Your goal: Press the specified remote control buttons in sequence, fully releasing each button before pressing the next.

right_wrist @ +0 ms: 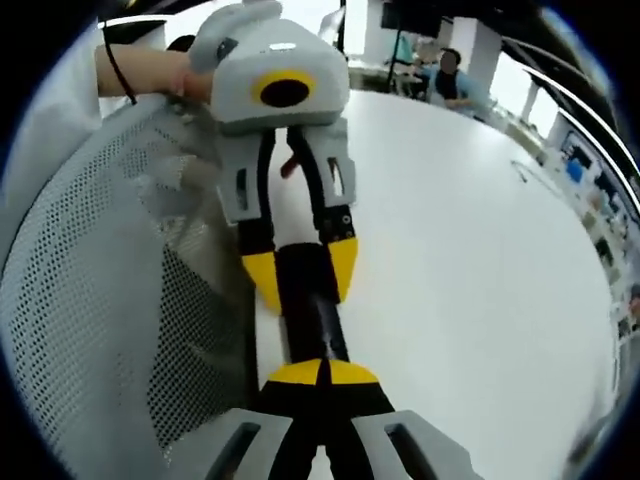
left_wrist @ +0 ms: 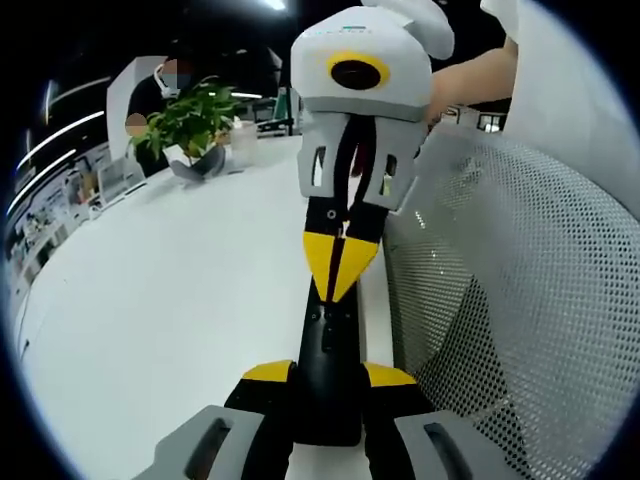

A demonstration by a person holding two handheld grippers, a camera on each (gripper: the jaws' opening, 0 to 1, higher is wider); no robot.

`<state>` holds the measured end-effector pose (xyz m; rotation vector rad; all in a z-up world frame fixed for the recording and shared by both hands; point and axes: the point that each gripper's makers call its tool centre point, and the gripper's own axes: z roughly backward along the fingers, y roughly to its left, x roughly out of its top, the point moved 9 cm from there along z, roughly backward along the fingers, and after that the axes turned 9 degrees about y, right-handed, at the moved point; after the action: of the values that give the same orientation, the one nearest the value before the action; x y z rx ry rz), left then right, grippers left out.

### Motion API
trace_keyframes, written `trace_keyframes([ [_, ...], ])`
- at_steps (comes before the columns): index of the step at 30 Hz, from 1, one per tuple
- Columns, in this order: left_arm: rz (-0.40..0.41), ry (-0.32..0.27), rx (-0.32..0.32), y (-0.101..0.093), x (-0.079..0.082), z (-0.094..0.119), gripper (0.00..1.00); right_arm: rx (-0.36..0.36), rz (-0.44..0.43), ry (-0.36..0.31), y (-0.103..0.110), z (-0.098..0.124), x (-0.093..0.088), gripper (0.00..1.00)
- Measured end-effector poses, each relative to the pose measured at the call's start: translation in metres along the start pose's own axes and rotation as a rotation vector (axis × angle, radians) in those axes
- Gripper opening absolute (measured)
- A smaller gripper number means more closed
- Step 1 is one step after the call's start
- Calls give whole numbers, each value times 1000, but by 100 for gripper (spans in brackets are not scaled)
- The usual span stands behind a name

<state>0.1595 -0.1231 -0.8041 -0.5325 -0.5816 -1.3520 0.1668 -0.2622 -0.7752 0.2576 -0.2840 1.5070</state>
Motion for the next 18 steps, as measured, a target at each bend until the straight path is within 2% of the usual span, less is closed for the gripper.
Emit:
trace_keyframes([
  [5, -1, -4, -2, 0, 0, 0, 25, 29, -2, 72, -4, -1, 7, 0],
  [9, 1, -1, -1, 0, 0, 0, 25, 23, 79, 165, -3, -2, 14, 0],
  [11, 0, -4, -2, 0, 0, 0, 25, 24, 93, 200, -3, -3, 18, 0],
  [18, -2, 0, -2, 0, 0, 0, 25, 71, 88, 266, -8, -5, 23, 0],
])
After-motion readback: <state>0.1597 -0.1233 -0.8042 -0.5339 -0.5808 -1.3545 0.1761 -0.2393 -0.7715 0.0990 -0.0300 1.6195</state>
